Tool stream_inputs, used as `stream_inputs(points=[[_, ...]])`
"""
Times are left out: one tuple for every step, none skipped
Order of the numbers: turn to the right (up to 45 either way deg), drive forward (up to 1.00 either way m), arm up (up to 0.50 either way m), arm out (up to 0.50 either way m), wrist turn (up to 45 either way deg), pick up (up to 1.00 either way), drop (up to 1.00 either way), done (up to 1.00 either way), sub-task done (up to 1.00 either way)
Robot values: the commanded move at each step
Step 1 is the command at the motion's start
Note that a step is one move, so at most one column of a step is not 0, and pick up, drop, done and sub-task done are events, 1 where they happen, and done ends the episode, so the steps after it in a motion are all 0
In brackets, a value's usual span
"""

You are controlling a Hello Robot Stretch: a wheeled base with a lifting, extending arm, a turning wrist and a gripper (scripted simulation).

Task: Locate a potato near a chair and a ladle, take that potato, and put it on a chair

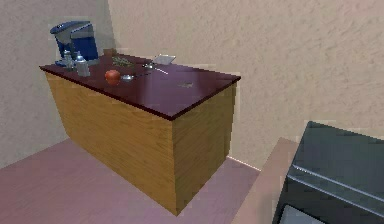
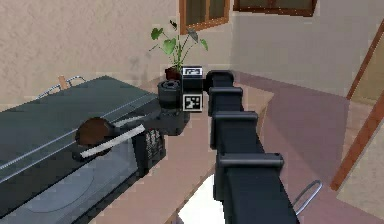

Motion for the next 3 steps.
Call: stream_inputs(points=[[0.0,0.0,0.0,0.0,-45.0,0.0,0.0,0.0,0.0],[0.0,0.0,0.0,0.0,-12.0,0.0,0.0,0.0,0.0],[0.0,0.0,0.0,-0.2,0.0,0.0,0.0,0.0,0.0]])
